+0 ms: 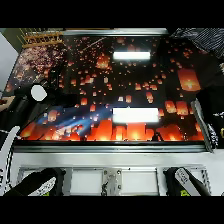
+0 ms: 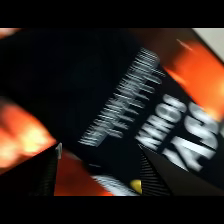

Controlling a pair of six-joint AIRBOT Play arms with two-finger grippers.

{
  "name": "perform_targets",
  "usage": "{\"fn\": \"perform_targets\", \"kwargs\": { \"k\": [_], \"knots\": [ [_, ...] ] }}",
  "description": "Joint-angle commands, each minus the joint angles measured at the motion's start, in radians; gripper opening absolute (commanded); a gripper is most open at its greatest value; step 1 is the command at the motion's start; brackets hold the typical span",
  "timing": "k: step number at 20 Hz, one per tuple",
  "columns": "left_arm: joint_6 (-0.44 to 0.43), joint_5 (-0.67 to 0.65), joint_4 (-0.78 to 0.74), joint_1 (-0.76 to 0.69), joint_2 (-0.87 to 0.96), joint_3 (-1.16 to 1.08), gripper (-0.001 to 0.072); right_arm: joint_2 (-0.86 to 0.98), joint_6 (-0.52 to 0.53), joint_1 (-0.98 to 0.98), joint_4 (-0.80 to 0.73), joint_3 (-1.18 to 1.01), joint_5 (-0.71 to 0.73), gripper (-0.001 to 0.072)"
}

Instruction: Fold the clothes and pants, and hang the long-sleeved shirts on hangers.

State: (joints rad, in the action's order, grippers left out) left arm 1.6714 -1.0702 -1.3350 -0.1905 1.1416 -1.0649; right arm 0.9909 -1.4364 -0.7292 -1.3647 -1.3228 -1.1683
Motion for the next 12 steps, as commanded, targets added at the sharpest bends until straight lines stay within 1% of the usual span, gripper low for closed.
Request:
{"fn": "perform_targets", "kwargs": {
  "k": [1,3,4,5,6,7,8,12],
  "knots": [
    [0.001,0.000,0.001,-0.001,0.000,0.000,0.0007,-0.068,0.061,0.237,0.254,0.001,0.046,0.0530],
    [0.001,0.001,0.001,-0.001,0.000,0.000,0.0007,-0.065,0.061,0.398,0.277,0.001,0.045,0.0528],
    [0.001,0.000,0.001,-0.001,0.000,0.000,0.0007,-0.060,0.061,0.474,0.277,0.001,0.045,0.0488],
    [0.001,0.000,0.001,-0.001,0.000,0.000,0.0007,-0.053,0.061,0.536,0.277,0.001,0.044,0.0370],
    [0.001,0.000,0.001,-0.001,0.000,0.000,0.0007,-0.045,0.061,0.595,0.277,0.001,0.040,0.0200],
    [0.001,0.000,0.001,-0.001,0.000,0.000,0.0007,-0.039,0.061,0.641,0.277,0.002,0.038,0.0056],
    [0.001,0.000,0.001,-0.001,0.000,0.000,0.0007,-0.030,0.061,0.683,0.277,0.002,0.037,0.0016],
    [0.001,0.000,0.001,-0.001,0.000,0.000,0.0007,-0.009,0.061,0.764,0.278,0.002,0.009,0.0017]
  ]
}}
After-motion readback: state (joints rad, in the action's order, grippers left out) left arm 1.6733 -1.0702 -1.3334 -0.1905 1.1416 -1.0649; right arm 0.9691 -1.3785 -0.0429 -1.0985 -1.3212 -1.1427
